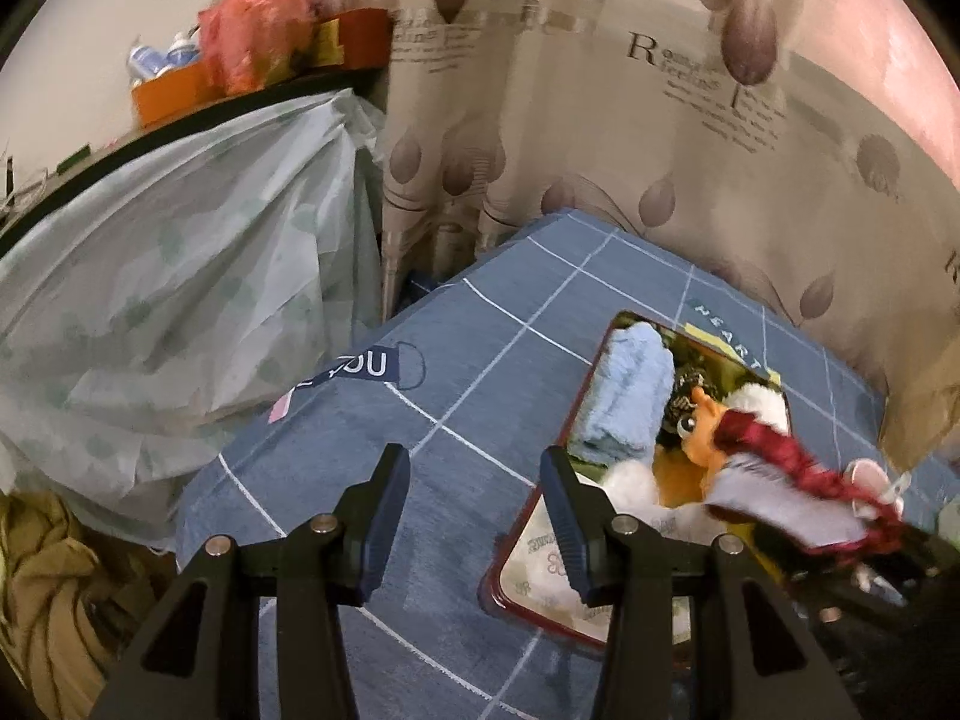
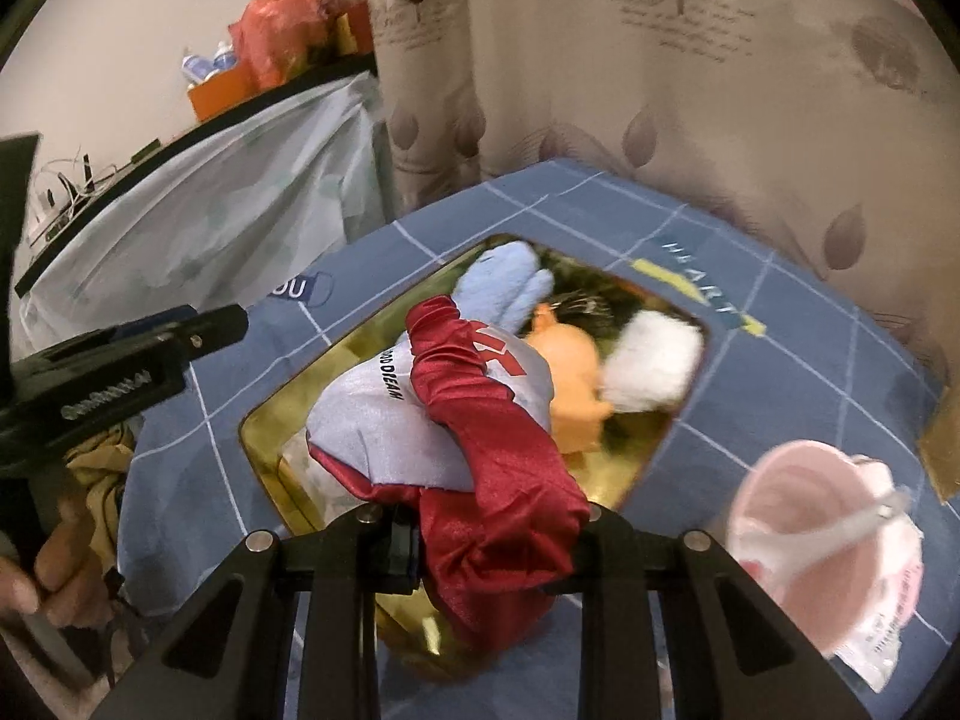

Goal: Organize soft objects
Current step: 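Carry the red-and-white cloth into the tray and open the right gripper, then move the right gripper to the pink cleaning-wipes packet and grasp it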

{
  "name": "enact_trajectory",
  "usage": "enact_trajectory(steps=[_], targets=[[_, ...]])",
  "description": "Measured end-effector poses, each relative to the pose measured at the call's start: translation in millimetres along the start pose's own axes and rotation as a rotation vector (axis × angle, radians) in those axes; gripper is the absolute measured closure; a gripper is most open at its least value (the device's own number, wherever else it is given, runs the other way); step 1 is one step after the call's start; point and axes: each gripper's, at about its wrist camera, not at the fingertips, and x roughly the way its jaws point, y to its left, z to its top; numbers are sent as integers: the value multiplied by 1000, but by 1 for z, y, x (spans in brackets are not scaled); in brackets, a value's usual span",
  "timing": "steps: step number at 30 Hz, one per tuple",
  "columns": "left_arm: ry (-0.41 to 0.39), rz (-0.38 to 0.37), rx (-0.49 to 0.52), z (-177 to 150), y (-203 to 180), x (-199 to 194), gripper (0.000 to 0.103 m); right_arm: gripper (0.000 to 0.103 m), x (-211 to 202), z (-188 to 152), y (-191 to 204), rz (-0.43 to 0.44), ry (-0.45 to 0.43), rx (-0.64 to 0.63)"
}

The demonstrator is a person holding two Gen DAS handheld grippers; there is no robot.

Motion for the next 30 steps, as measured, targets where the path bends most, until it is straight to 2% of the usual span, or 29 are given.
enact_trajectory(steps=[4, 7, 9, 10, 13, 14, 15, 18, 22, 25, 30], targets=[[8, -10, -33, 1, 6, 2, 57, 80, 15, 2, 2, 9, 26, -4], [17, -11, -31, 1, 6, 5, 57, 79, 49, 24, 12, 10, 46, -6], [18, -11, -26, 1, 6, 5, 57, 78, 55, 19, 12, 14, 65, -6], [20, -11, -23, 0, 5, 6, 57, 78, 72, 31, 20, 14, 72, -7], [24, -14, -16, -1, 4, 6, 57, 71, 78, 29, 24, 13, 77, -19], [24, -13, -13, -1, 4, 6, 57, 64, 81, 31, 26, 14, 77, -21], [25, -11, -11, -2, 3, 6, 57, 52, 81, 31, 27, 18, 78, -24], [28, -11, -5, -2, 2, 7, 57, 35, 72, 29, 28, 12, 59, -24], [27, -10, -3, -2, 1, 8, 57, 33, 55, 28, 28, 12, 40, -25], [28, -12, -3, -2, 1, 9, 57, 25, 39, 26, 26, 13, 14, -17], [26, -6, 5, -3, 0, 9, 57, 22, 9, 20, 17, 4, -26, -7]])
